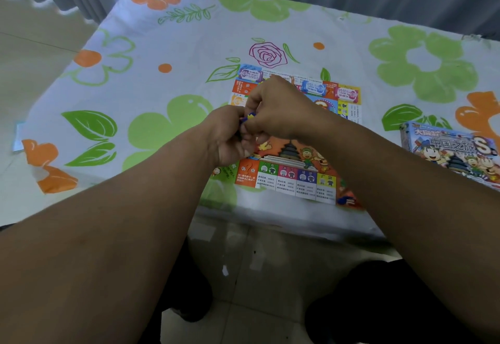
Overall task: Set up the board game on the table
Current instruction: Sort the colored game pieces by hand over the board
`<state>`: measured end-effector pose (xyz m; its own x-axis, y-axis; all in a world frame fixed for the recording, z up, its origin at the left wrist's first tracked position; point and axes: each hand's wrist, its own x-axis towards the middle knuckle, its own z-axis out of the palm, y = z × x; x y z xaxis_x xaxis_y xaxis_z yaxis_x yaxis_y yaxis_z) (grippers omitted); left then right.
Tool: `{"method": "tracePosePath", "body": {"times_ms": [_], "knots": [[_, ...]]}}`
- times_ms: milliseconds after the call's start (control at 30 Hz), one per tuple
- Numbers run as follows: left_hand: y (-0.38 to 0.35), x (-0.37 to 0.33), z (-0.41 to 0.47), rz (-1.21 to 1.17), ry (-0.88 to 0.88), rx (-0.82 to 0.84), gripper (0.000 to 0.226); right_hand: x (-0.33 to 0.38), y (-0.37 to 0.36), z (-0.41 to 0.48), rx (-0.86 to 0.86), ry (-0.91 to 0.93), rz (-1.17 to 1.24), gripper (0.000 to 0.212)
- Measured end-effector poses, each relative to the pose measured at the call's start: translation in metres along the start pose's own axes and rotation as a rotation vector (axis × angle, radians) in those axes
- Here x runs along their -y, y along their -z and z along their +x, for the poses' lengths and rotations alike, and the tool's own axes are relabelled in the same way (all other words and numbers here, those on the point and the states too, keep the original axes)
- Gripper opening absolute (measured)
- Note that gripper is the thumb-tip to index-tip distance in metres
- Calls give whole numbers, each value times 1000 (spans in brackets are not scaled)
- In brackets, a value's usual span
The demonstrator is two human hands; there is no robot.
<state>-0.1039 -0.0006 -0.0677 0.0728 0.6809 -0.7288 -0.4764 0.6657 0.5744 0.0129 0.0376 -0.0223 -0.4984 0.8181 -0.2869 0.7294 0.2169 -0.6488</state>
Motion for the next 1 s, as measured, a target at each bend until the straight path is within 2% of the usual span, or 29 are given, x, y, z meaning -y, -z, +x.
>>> {"method": "tracePosePath", "body": {"times_ms": [200, 400, 533, 700, 800, 867, 933, 1000], "knots": [[-3, 3, -2, -185, 8, -3, 31, 9, -6, 0, -45, 96, -206, 20], [0, 2, -3, -214, 1, 12, 31, 15, -1, -1, -48, 106, -152, 11], [-1, 3, -6, -235, -29, 36, 34, 18, 0, -1, -39, 119, -102, 15], [0, 4, -5, -267, -25, 46, 25, 21, 2, -3, -38, 142, -78, 23], [2, 1, -6, -222, 12, 51, 28, 20, 4, -5, -102, 185, -108, 18], [7, -3, -7, -159, 29, -7, 39, 12, 7, -5, -131, 197, -114, 15], [13, -6, -8, -87, 30, -106, 44, -1, 9, -4, -84, 163, -164, 16], [15, -3, -9, 81, 4, -202, 44, -16, 4, -2, 25, 107, -246, 17]]}}
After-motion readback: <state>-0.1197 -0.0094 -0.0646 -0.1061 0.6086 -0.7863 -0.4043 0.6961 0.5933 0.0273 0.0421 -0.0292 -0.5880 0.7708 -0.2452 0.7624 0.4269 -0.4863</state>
